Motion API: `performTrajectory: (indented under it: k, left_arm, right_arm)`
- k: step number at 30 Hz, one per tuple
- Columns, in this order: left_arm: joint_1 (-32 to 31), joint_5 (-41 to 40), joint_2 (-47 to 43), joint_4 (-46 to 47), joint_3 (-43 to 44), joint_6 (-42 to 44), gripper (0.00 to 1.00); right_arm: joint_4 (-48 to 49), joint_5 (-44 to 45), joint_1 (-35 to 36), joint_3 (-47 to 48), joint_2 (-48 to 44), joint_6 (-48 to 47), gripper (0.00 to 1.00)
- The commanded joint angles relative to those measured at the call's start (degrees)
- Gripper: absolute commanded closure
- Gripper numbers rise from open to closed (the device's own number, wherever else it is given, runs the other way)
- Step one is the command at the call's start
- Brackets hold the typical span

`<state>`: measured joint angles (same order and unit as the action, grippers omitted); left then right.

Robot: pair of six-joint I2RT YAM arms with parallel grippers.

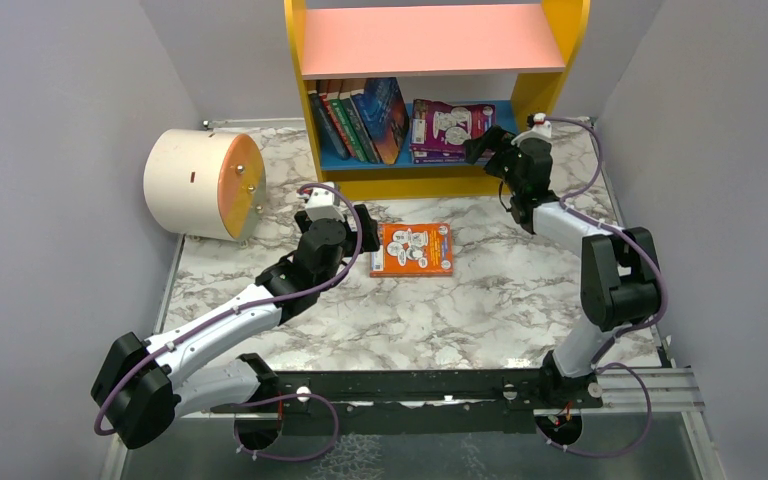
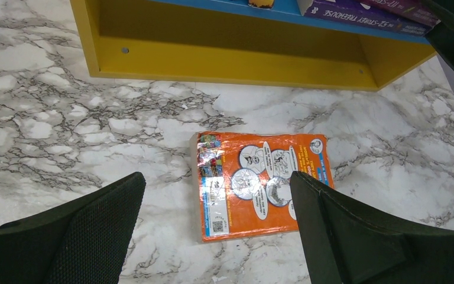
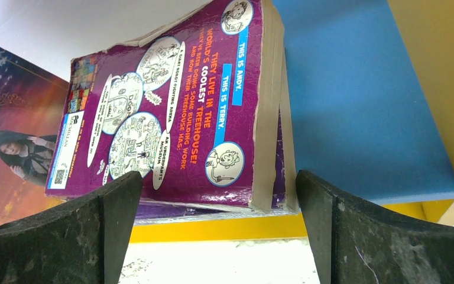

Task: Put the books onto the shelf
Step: Adjust the book on the shelf.

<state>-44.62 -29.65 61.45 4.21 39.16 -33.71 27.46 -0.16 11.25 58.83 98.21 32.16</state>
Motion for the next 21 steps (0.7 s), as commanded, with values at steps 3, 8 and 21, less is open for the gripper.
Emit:
performTrajectory:
  k: [3,8,21]
  left_arm:
    - [0.3,1.2,-0.6,0.5,-0.6,-0.5,0.12]
    - [0.3,1.1,-0.6,0.3,-0.4,-0.4,0.12]
    - [0.4,1.1,-0.6,0.6,-0.3,-0.5,0.12]
  right_arm:
    - [-2.1,-0.2,0.3,-0.5,-2.0,1.1,0.0]
    - [-4.1,3.2,0.2,0.8,-2.5,0.2,0.0]
    - [-8.6,7.1,-1.0,3.7,-5.0,-1.5,0.0]
